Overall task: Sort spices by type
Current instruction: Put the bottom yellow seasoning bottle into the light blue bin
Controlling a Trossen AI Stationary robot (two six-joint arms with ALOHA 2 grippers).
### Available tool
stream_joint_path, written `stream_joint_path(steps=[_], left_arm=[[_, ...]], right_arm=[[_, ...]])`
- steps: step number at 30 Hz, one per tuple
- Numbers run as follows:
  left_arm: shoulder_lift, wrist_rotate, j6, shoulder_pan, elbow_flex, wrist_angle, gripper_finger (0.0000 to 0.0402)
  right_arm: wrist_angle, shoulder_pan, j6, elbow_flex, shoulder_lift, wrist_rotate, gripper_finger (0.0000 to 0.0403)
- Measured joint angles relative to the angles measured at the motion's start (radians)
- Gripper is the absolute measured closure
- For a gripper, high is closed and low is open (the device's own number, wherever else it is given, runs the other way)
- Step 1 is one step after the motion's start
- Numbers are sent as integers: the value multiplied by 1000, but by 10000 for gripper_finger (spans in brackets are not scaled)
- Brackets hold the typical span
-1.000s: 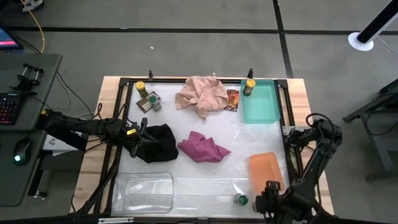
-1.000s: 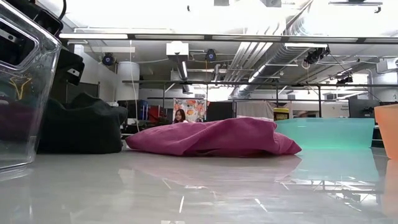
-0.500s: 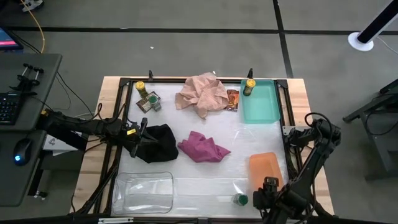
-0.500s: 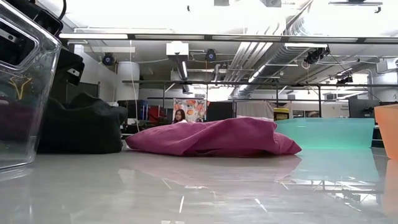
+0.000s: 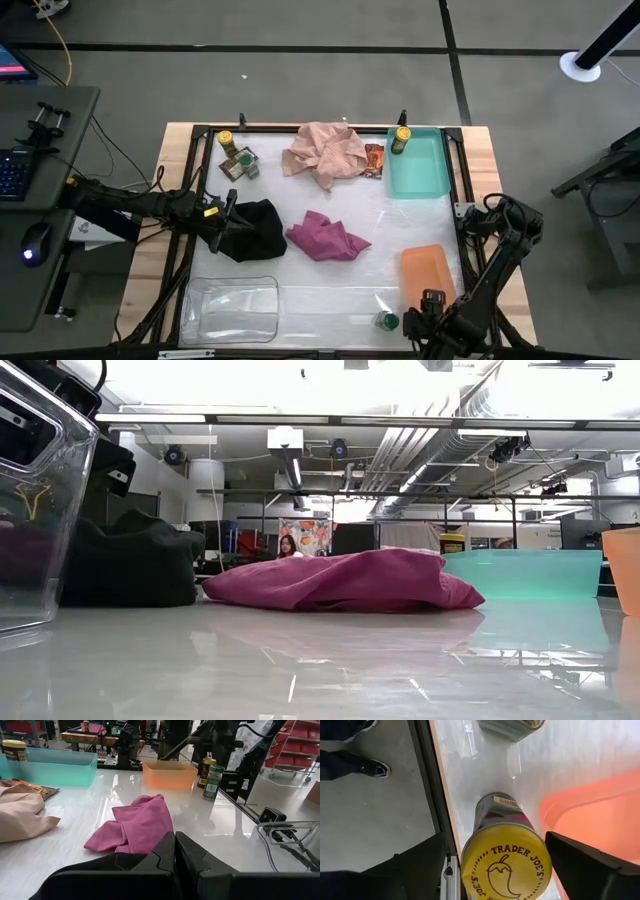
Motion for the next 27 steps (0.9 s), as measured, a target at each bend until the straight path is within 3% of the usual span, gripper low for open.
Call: stream_joint_path(steps=[7,11,17,19,24,27], left_arm=[[0,0,0,0,0,0,401],[0,0,0,0,0,0,401],[0,0,0,0,0,0,402],[0,0,0,0,0,0,401],[0,0,0,0,0,0,402],[0,0,0,0,0,0,401]], right_arm=[[16,-33,71,0,0,-41,188],[23,-60,95,31,-10,-110,189],[-57,-131,46,227,-72,-123,189],[-148,-182,40,318,-79,-60,189],[-458,-389,35,539,-89,287,189],[-479,-572,-86,553,-105,355,189]])
